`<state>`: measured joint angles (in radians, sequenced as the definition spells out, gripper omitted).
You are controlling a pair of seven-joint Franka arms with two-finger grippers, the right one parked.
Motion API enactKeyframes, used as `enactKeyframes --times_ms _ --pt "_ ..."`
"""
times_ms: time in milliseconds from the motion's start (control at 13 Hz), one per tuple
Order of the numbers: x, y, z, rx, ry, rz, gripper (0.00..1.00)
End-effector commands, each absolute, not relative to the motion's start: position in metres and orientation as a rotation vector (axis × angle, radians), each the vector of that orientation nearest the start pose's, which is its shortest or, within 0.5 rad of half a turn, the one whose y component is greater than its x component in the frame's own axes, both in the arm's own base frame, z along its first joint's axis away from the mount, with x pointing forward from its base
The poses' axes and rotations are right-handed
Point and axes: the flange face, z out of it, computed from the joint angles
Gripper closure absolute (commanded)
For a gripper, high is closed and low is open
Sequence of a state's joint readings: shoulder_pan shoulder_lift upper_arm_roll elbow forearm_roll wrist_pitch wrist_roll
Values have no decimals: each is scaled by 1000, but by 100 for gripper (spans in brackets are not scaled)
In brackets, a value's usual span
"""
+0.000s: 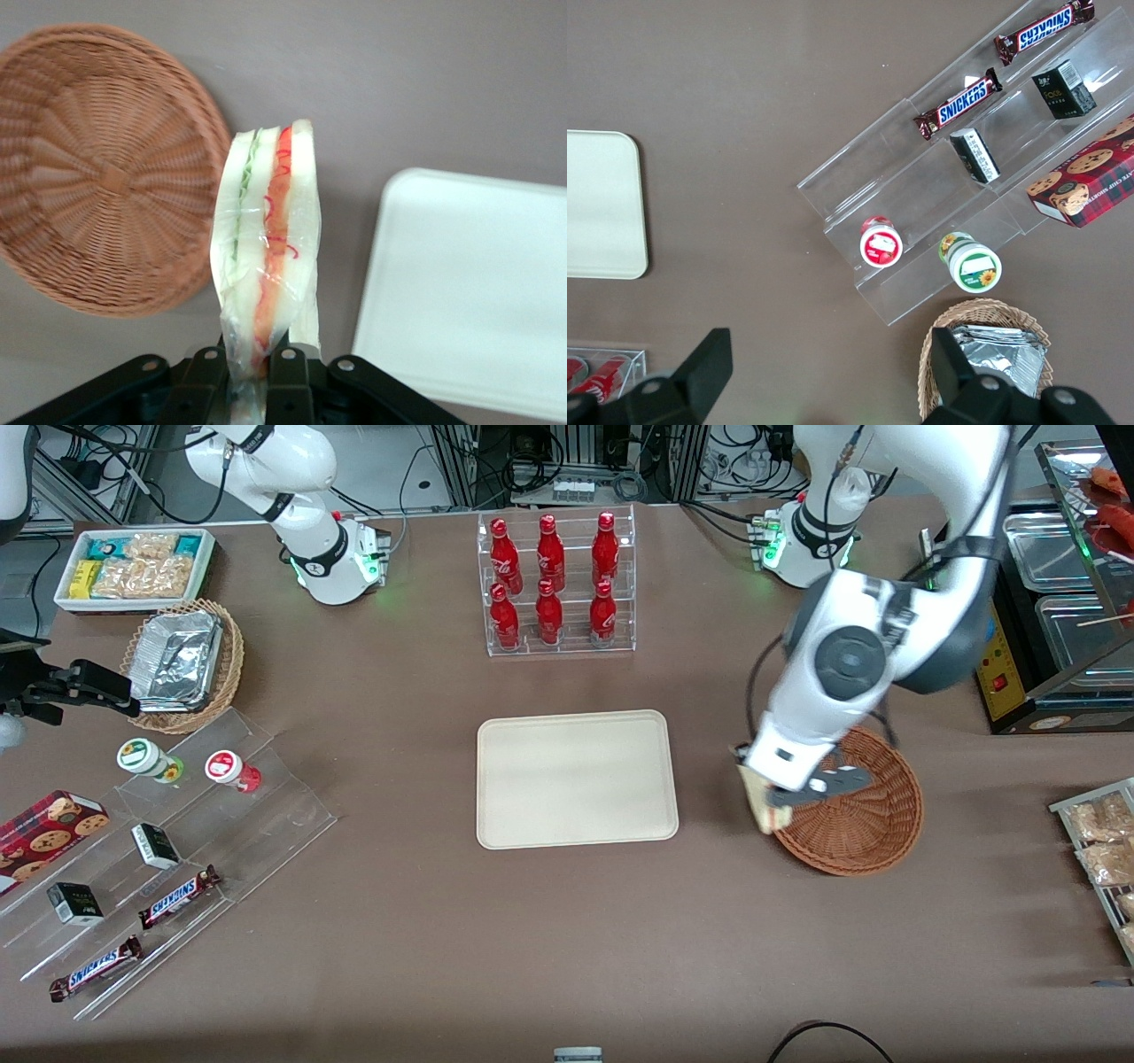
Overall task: Place sandwich from basket to tray
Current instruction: 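Lift the sandwich and carry it over the cream tray, then lower the sandwich onto the tray and open the left gripper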
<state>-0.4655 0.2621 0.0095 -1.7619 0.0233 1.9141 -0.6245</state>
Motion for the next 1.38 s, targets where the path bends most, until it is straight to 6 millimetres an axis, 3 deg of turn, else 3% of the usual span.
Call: enactKeyframes --times_ms 0,231,615,923,1308 --pt "548 -338 404 -3076 -197 135 100" --pt "525 -417 379 -3066 -106 133 100" --pt "495 -507 318 -3047 -7 134 100" --pt "482 -533 285 -3068 11 80 100" --pt "483 -542 267 -3090 -4 35 100"
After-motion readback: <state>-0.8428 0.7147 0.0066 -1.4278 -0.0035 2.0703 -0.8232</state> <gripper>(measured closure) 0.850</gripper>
